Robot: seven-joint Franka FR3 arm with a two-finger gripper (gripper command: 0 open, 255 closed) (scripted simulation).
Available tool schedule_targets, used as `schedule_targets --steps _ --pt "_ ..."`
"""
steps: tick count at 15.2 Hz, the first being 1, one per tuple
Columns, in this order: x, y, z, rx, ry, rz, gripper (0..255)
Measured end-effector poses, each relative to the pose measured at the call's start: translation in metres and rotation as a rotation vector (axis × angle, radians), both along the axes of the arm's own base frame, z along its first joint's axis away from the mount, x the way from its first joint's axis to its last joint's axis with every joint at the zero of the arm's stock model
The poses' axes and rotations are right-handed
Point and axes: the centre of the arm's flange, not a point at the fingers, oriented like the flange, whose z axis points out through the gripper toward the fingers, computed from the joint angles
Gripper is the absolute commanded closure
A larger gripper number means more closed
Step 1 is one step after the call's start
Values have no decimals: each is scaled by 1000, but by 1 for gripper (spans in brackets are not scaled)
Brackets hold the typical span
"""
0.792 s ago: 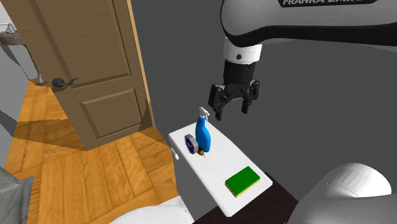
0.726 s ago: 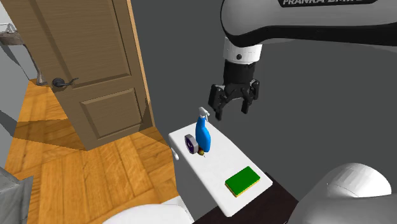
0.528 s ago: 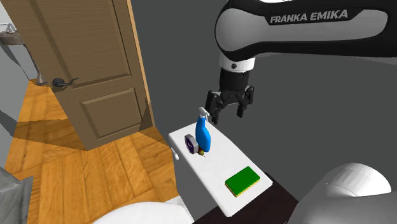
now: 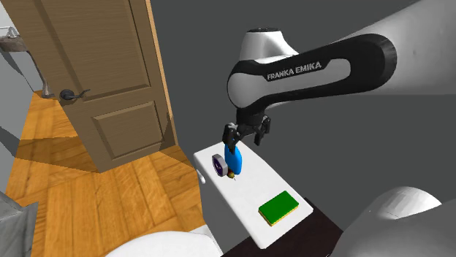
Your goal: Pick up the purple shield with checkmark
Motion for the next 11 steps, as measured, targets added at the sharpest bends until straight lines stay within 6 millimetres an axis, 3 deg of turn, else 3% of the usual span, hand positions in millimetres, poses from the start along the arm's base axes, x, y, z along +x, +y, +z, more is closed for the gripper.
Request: schedule_targets --steps 11 --pt "71 12 -111 -43 -137 51 0"
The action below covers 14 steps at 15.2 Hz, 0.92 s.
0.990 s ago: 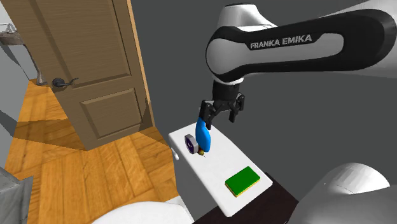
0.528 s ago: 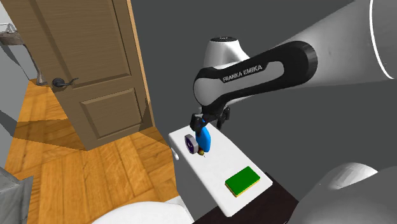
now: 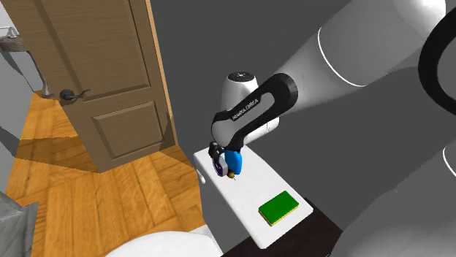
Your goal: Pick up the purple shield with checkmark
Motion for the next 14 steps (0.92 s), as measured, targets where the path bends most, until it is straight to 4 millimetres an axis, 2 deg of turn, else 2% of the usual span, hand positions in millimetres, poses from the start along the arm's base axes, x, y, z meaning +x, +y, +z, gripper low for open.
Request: schedule_targets --steps 2,4,7,13,14 --pt "19 2 -18 -7 -26 9 0" --pt "41 5 -21 -8 -125 22 0" --pt "43 5 -52 -17 -79 25 0" --pt "44 6 -85 -19 -67 25 0" --pt "43 6 -87 -19 -67 25 255"
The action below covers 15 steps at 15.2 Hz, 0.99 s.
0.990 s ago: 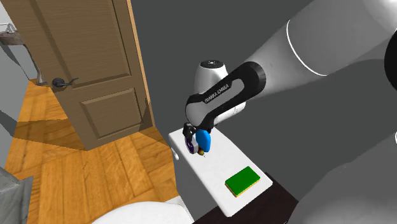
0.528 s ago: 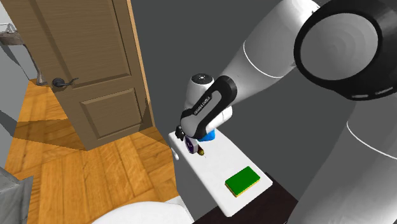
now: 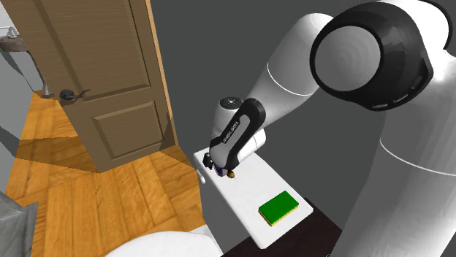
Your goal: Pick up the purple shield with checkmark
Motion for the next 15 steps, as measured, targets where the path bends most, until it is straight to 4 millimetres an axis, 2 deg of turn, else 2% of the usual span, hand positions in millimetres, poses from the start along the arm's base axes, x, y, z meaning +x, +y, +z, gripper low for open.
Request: schedule_targets --steps 10,15 --pt "-1 0 -1 0 -2 1 255" --pt "-1 0 19 0 -1 0 255"
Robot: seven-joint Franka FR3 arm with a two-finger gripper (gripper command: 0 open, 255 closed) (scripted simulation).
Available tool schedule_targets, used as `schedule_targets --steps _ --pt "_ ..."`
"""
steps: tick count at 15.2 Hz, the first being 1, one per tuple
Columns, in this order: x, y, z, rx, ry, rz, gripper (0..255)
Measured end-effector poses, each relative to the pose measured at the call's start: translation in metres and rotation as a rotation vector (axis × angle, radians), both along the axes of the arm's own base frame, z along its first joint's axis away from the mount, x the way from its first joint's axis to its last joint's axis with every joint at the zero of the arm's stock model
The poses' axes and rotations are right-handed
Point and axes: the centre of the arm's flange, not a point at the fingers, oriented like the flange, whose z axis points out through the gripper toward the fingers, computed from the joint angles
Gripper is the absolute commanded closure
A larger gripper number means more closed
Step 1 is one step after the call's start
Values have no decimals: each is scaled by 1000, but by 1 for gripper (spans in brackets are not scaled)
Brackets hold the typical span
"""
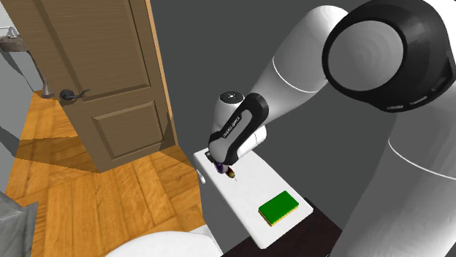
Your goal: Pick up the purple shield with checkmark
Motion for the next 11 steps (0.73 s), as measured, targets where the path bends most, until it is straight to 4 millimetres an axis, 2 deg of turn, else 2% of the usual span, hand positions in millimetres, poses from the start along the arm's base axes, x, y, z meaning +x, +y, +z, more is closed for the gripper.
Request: schedule_targets --steps 11 --pt "1 0 56 0 0 0 255"
